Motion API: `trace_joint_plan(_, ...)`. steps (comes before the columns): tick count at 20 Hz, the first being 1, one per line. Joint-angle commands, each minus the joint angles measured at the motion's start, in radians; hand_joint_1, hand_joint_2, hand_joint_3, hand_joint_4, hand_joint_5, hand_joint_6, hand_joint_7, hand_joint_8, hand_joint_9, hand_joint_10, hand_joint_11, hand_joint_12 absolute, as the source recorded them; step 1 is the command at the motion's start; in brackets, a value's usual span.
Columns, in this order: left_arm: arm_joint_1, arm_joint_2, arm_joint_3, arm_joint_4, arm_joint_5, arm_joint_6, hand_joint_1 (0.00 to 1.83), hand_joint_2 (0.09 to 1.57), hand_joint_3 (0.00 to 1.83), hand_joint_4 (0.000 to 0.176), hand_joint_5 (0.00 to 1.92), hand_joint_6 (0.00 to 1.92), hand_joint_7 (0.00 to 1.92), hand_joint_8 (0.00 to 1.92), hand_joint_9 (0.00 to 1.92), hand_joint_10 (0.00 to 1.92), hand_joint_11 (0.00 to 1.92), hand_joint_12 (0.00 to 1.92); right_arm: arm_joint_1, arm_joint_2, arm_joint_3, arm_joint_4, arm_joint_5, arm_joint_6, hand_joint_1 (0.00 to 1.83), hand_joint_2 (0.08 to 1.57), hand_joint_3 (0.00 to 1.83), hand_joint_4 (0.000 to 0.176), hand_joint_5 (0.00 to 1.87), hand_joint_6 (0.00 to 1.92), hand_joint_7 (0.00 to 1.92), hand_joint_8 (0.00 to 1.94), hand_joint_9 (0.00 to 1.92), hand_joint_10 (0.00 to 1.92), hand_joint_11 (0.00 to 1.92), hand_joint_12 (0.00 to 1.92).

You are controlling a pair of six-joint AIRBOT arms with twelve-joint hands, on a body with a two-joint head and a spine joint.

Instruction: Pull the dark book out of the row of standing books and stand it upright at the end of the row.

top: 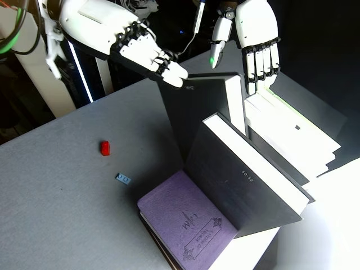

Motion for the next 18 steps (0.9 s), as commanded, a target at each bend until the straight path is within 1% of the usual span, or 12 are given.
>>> trace_joint_plan(1, -0.014, 0.007, 0.002, 0.039, -0.064, 0.005, 0.00, 1.19, 0.00, 0.013, 0.13, 0.00, 0.13, 0.00, 0.15, 0.00, 0.00, 0.61, 0.007, 0.012, -0.014, -0.037, 0.036, -0.011, 0.00, 1.21, 0.00, 0.038, 0.78, 0.04, 0.16, 0.00, 0.00, 0.00, 0.00, 0.00)
trace_joint_plan(2, -0.014, 0.007, 0.002, 0.039, -0.064, 0.005, 0.00, 1.19, 0.00, 0.022, 0.13, 0.00, 0.13, 0.00, 0.14, 0.00, 0.00, 0.59, 0.006, 0.014, -0.021, -0.033, 0.038, -0.020, 0.00, 1.21, 0.01, 0.027, 0.79, 0.04, 0.16, 0.01, 0.00, 0.00, 0.00, 0.00)
trace_joint_plan(4, -0.014, 0.007, 0.002, 0.039, -0.064, 0.005, 0.00, 1.21, 0.01, 0.012, 0.12, 0.00, 0.12, 0.00, 0.13, 0.00, 0.00, 0.55, 0.005, 0.018, -0.041, -0.020, 0.046, -0.039, 0.00, 1.21, 0.00, 0.038, 0.79, 0.04, 0.18, 0.01, 0.00, 0.00, 0.00, 0.00)
trace_joint_plan(6, -0.015, 0.007, 0.002, 0.039, -0.064, 0.005, 0.00, 1.21, 0.00, 0.010, 0.12, 0.00, 0.12, 0.00, 0.14, 0.00, 0.00, 0.55, 0.004, 0.018, -0.055, 0.015, 0.047, -0.065, 0.00, 1.20, 0.00, 0.038, 0.79, 0.04, 0.18, 0.01, 0.00, 0.00, 0.00, 0.00)
trace_joint_plan(7, -0.015, 0.007, 0.002, 0.039, -0.064, 0.005, 0.00, 1.21, 0.00, 0.012, 0.11, 0.00, 0.11, 0.00, 0.13, 0.00, 0.00, 0.54, 0.003, 0.018, -0.065, 0.039, 0.047, -0.083, 0.00, 1.21, 0.00, 0.027, 0.80, 0.04, 0.22, 0.02, 0.00, 0.00, 0.00, 0.00)
trace_joint_plan(8, -0.015, 0.007, 0.002, 0.039, -0.064, 0.005, 0.00, 1.20, 0.00, 0.015, 0.13, 0.00, 0.14, 0.00, 0.16, 0.00, 0.00, 0.62, 0.000, 0.018, -0.081, 0.057, 0.047, -0.103, 0.00, 1.20, 0.00, 0.016, 0.81, 0.04, 0.22, 0.02, 0.00, 0.00, 0.00, 0.00)
trace_joint_plan(9, -0.015, 0.007, 0.002, 0.039, -0.064, 0.005, 0.00, 1.20, 0.00, 0.015, 0.13, 0.00, 0.14, 0.00, 0.16, 0.00, 0.00, 0.62, -0.004, 0.018, -0.090, 0.058, 0.048, -0.109, 0.00, 1.20, 0.00, 0.016, 0.81, 0.04, 0.22, 0.02, 0.00, 0.00, 0.00, 0.00)
trace_joint_plan(10, -0.015, 0.007, 0.002, 0.039, -0.064, 0.005, 0.00, 1.20, 0.00, 0.011, 0.13, 0.00, 0.14, 0.00, 0.15, 0.00, 0.00, 0.60, -0.006, 0.018, -0.096, 0.058, 0.049, -0.110, 0.00, 1.20, 0.00, 0.006, 0.80, 0.04, 0.23, 0.02, 0.00, 0.00, 0.00, 0.00)
trace_joint_plan(14, -0.015, 0.007, 0.002, 0.038, -0.064, 0.005, 0.00, 1.19, 0.00, 0.011, 0.14, 0.00, 0.16, 0.00, 0.16, 0.00, 0.00, 0.62, -0.015, 0.018, -0.106, 0.112, 0.056, -0.133, 0.00, 1.20, 0.00, 0.006, 0.81, 0.04, 0.25, 0.02, 0.00, 0.00, 0.00, 0.00)
trace_joint_plan(15, -0.015, 0.007, 0.002, 0.038, -0.064, 0.005, 0.00, 1.19, 0.00, 0.009, 0.13, 0.00, 0.14, 0.00, 0.16, 0.00, 0.00, 0.60, -0.029, 0.018, -0.114, 0.117, 0.056, -0.150, 0.00, 1.20, 0.00, 0.003, 0.81, 0.04, 0.26, 0.02, 0.00, 0.00, 0.00, 0.00)
trace_joint_plan(16, -0.015, 0.007, 0.002, 0.038, -0.064, 0.005, 0.00, 1.19, 0.00, 0.013, 0.11, 0.00, 0.13, 0.00, 0.14, 0.00, 0.00, 0.58, -0.039, 0.018, -0.116, 0.117, 0.056, -0.159, 0.00, 1.20, 0.00, 0.000, 0.80, 0.03, 0.25, 0.02, 0.00, 0.00, 0.00, 0.00)
trace_joint_plan(18, -0.015, 0.007, 0.002, 0.039, -0.064, 0.005, 0.00, 1.18, 0.00, 0.001, 0.13, 0.00, 0.15, 0.01, 0.15, 0.00, 0.00, 0.59, -0.059, 0.019, -0.116, 0.117, 0.062, -0.177, 0.00, 1.20, 0.00, 0.000, 0.80, 0.03, 0.25, 0.02, 0.00, 0.00, 0.00, 0.00)
